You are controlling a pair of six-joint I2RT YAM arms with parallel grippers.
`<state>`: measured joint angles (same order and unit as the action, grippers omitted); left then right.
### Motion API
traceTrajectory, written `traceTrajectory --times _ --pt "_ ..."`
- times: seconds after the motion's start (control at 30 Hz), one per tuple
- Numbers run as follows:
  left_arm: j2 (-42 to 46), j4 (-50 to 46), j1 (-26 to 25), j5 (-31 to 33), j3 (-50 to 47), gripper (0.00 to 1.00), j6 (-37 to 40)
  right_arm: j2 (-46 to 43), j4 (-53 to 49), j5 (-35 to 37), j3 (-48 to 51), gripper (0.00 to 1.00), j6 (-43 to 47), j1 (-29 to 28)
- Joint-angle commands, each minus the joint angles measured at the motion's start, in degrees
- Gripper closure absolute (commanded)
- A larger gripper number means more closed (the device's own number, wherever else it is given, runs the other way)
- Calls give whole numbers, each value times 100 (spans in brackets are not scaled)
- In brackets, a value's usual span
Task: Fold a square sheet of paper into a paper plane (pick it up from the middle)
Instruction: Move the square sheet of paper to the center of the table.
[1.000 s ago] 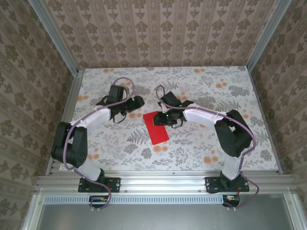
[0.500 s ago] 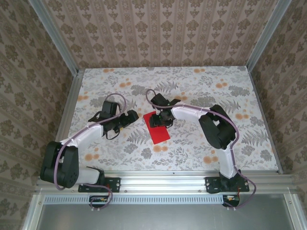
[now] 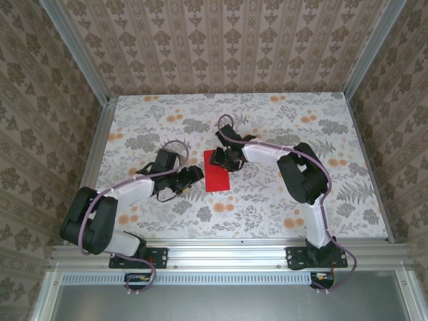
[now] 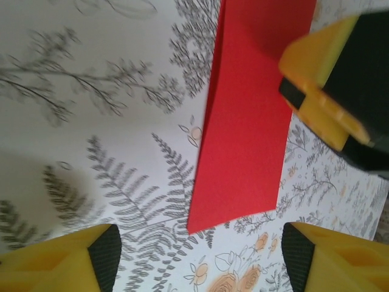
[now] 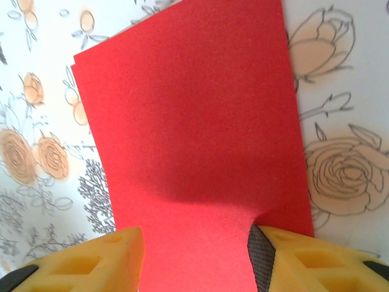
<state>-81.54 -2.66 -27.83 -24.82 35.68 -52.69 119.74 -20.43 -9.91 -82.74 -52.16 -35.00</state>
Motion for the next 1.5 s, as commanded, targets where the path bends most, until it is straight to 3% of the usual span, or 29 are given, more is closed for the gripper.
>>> traceTrajectory --times 0.0,0.13,0.3,0.77,1.23,1.47 --pt "-90 241 -103 -66 -55 29 -215 -79 29 -212 -19 48 -65 16" --pt "-149 205 -139 34 -16 31 -227 -328 -137 -57 -152 48 477 11" --pt "-321 219 -178 90 70 35 -238 12 -504 123 -533 50 1002 28" --pt "-482 281 -249 102 164 37 -321 602 -901 520 -1109 50 1454 177" --pt "-1031 730 -301 -459 315 40 -734 761 -182 -383 -390 50 730 441" --pt "-1244 355 -350 -438 585 39 -630 676 9 -690 -316 50 682 511"
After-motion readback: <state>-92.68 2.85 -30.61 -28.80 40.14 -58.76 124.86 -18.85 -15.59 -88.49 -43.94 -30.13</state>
